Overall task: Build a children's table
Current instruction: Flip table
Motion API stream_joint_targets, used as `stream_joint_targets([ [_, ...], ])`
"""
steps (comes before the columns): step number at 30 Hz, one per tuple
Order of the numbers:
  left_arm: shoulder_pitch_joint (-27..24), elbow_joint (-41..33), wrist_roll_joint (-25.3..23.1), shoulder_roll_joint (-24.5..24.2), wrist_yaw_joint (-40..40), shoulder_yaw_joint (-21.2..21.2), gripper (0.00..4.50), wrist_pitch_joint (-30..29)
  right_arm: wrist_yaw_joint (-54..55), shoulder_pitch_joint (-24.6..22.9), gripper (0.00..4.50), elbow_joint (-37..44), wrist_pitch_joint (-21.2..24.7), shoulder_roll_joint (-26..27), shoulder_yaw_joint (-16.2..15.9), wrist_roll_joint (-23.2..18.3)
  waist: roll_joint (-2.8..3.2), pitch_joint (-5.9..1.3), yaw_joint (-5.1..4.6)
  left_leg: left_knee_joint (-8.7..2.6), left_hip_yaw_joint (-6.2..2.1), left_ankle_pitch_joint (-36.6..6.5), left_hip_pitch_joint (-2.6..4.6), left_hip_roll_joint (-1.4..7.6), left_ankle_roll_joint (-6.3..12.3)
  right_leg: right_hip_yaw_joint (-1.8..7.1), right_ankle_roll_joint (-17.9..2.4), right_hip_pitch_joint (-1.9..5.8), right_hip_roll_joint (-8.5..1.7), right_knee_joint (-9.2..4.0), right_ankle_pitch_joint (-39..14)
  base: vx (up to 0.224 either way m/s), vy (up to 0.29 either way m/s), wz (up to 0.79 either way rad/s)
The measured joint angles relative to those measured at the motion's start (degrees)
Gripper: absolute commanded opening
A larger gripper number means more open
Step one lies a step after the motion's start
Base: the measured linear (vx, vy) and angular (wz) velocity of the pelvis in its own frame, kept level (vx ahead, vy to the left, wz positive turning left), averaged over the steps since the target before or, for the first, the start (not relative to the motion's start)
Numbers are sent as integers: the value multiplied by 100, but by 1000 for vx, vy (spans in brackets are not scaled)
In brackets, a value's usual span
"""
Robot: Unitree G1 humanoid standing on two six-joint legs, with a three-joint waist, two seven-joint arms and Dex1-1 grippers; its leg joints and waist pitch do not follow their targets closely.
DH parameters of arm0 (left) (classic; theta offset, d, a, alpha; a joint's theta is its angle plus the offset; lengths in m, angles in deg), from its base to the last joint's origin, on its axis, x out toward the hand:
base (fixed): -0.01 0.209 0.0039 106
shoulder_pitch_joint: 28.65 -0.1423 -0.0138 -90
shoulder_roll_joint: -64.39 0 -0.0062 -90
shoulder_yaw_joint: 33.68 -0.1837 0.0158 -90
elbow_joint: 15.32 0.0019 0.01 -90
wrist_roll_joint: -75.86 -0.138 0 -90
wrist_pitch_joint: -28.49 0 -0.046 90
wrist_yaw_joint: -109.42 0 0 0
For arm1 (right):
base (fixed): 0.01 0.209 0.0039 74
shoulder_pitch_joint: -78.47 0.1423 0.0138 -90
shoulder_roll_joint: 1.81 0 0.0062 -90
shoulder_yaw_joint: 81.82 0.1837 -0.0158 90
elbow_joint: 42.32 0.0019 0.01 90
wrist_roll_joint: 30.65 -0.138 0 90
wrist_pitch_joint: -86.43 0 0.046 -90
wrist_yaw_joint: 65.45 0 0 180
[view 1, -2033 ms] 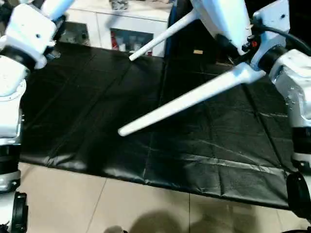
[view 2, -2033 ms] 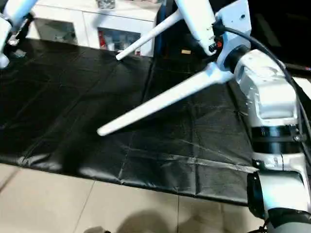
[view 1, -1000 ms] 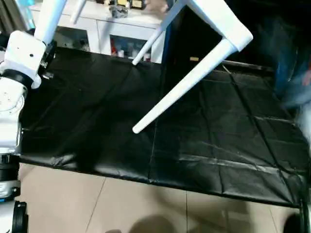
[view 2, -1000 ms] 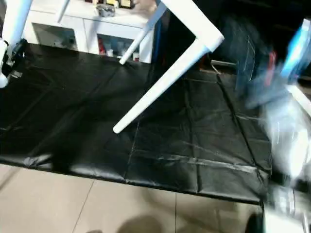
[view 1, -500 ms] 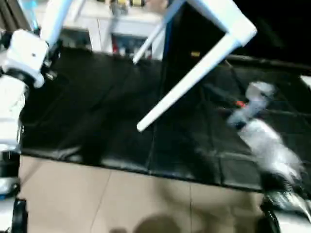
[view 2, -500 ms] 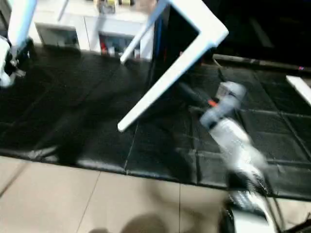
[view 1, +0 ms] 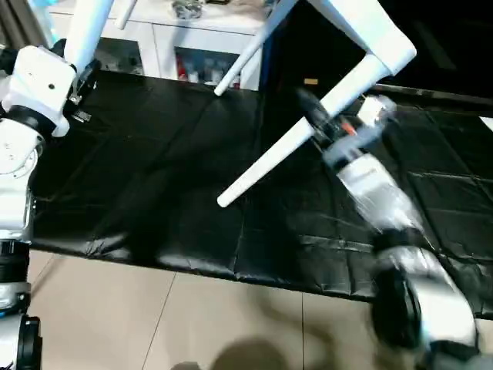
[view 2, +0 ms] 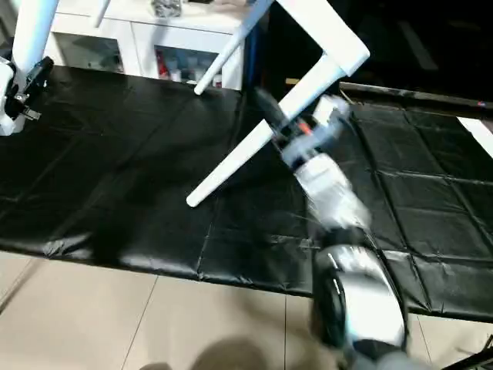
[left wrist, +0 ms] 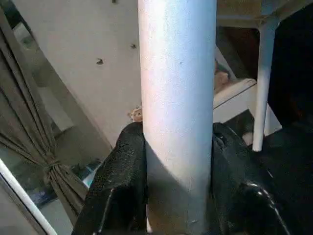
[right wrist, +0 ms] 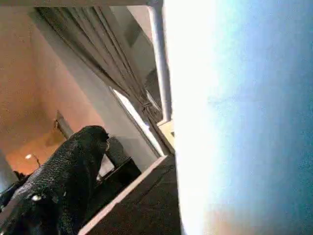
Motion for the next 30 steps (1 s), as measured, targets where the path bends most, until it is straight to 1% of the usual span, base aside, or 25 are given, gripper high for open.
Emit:
stream_joint_targets([
  [3,-46,-2,27,35,0,54,155,-38,-216,29,450,-11,49,-11,19,-38,-5,0,-3,-1,25,18,-9,14,28,-1,3,-1,1,-15,1,0,0,0],
  [5,-104,12,65,82,0,70,155,-109,-475,17,450,123,286,-108,26,-141,-9,2,6,-1,72,25,-24,43,40,-3,14,-3,1,-38,8,0,0,0],
  [6,-110,16,69,90,0,71,155,-117,-514,10,450,158,318,-118,26,-147,-10,3,8,-1,75,25,-26,45,40,-3,14,-5,1,-39,8,0,0,0],
  [7,-155,58,121,144,0,70,155,-159,-710,-61,450,366,471,-213,22,-201,-13,5,18,-1,86,34,-37,50,55,-3,16,-7,1,-46,9,0,0,0],
  [9,-230,158,194,265,0,69,155,-220,-924,-190,450,672,619,-314,12,-294,-33,8,31,1,94,36,-46,54,58,1,18,-4,0,-53,8,0,0,0],
  [11,-265,299,270,415,-31,55,155,-273,-1059,-386,450,1097,820,-454,-40,-364,-73,10,43,0,100,37,-54,61,59,1,20,-3,0,-58,8,0,0,0],
  [13,-256,482,298,669,-101,-64,155,-295,-1098,-762,450,1785,1091,-696,-116,-459,-87,7,99,-2,104,42,-63,67,68,2,35,22,2,-93,14,0,0,0],
  [15,-319,715,345,865,-143,-175,155,-315,-1110,-1000,450,2244,1296,-863,-116,-554,-94,7,118,-4,131,45,-66,69,73,25,56,27,0,-107,26,0,0,0],
  [19,-387,1233,418,1188,-204,-316,156,-390,-958,-1496,450,3226,1673,-991,-110,-711,-131,15,66,-3,133,65,-100,68,99,33,114,11,1,-140,63,0,0,0],
  [21,-363,1348,429,1260,-214,-338,156,-379,-859,-1653,450,3551,1785,-1003,-112,-736,-144,23,41,-2,133,66,-106,68,99,34,122,6,0,-143,71,0,0,0],
  [22,-332,1398,429,1275,-221,-376,156,-365,-785,-1793,450,3784,1829,-1021,-112,-737,-141,23,44,-2,132,67,-105,67,99,34,122,9,0,-144,71,0,0,0],
  [23,-311,1422,429,1275,-229,-386,156,-364,-765,-1836,450,3870,1837,-1006,-111,-739,-136,27,33,-2,133,67,-104,67,98,34,123,8,-1,-143,71,0,0,0],
  [26,-145,1780,425,1327,-229,-397,156,-198,-642,-2073,450,4263,1875,-937,-125,-702,-121,27,17,-13,134,67,-89,66,98,38,124,17,-1,-143,73,0,0,0],
  [28,-38,1989,415,1332,-226,-400,156,-123,-563,-2201,450,4473,1875,-942,-223,-662,-118,25,5,-26,134,69,-75,65,92,39,124,21,-1,-143,73,0,0,0],
  [29,0,2089,410,1328,-215,-400,156,-79,-523,-2239,450,4533,1818,-942,-319,-540,-124,21,-6,-34,135,72,-66,65,87,41,124,25,0,-143,73,0,0,0],
  [30,57,2240,402,1321,-179,-401,156,-4,-455,-2291,450,4553,1706,-944,-486,-337,-135,12,-17,-50,137,78,-48,64,78,44,123,32,0,-144,73,0,0,0],
])
